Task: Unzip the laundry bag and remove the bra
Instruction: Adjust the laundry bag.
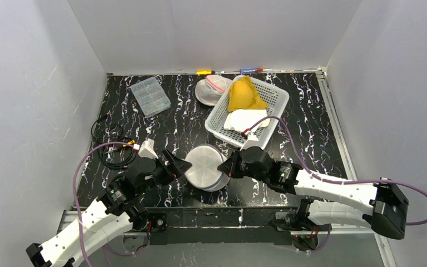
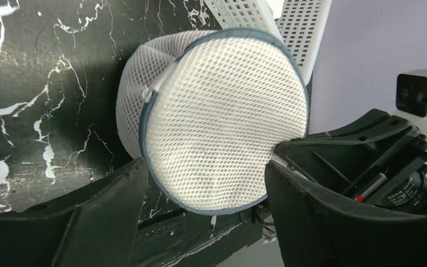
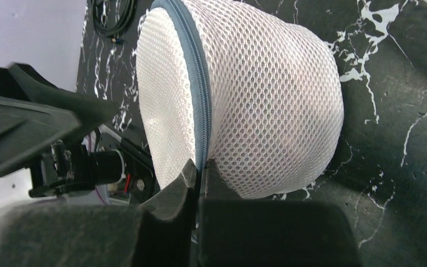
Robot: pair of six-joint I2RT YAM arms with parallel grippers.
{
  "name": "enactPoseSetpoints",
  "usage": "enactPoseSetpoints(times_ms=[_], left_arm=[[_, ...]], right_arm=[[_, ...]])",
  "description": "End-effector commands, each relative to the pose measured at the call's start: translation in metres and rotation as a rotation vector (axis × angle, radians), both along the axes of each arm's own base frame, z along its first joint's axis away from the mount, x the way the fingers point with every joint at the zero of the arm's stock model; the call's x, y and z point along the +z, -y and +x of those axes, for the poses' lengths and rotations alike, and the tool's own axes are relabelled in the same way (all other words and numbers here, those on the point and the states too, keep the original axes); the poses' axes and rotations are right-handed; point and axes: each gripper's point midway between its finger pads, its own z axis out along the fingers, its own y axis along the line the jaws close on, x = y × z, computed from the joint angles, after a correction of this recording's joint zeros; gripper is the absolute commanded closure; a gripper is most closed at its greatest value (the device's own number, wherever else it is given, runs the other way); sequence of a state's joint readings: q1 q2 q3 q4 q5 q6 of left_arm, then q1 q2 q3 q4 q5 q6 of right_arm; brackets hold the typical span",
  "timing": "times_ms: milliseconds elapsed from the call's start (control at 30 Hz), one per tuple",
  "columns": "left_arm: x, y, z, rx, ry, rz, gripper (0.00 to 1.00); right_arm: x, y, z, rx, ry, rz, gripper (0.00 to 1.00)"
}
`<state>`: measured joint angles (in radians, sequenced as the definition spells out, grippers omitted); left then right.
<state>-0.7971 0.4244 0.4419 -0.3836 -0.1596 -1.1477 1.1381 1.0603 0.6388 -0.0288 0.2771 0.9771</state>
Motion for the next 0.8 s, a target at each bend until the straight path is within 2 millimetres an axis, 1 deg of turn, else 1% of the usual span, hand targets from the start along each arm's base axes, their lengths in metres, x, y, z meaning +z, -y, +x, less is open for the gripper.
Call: enactPoseSetpoints(times_ms=[0,67,133,200,300,433,600,767], left_arm=[[0.007,-0.018,-0.007,-0.056,0.036,0.177,0.21],[0.012,-0.013,-0.007,-0.105,0.066,0.196,0.17],[0.018,-0.004,-0.006,-0.16,0.095,0.199,0.15],[0.016,0.005,-0.008,-0.218,0.102,0.2,0.15],[0.007,0.017,-0.011,-0.273,0.088,0.183,0.15],[0.003,0.025,-0.012,-0.3,0.104,0.146,0.16],[0.012,0.033,-0.014,-0.372,0.152,0.148,0.17],[0.024,0.039,-0.015,-0.466,0.192,0.203,0.18]], right_arm=[[0.018,0.003,-0.006,0.087,0.003,-0.013,0.99],[0.02,0.007,-0.008,0.119,-0.007,-0.014,0.99],[0.022,0.012,-0.009,0.149,-0.023,0.0,0.99],[0.022,0.018,-0.01,0.173,-0.049,0.029,0.99],[0.019,0.023,-0.017,0.222,-0.089,0.062,0.99],[0.015,0.027,-0.025,0.29,-0.121,0.082,0.99],[0.015,0.028,-0.035,0.375,-0.108,0.063,0.99],[0.012,0.033,-0.041,0.435,-0.095,0.038,0.99]])
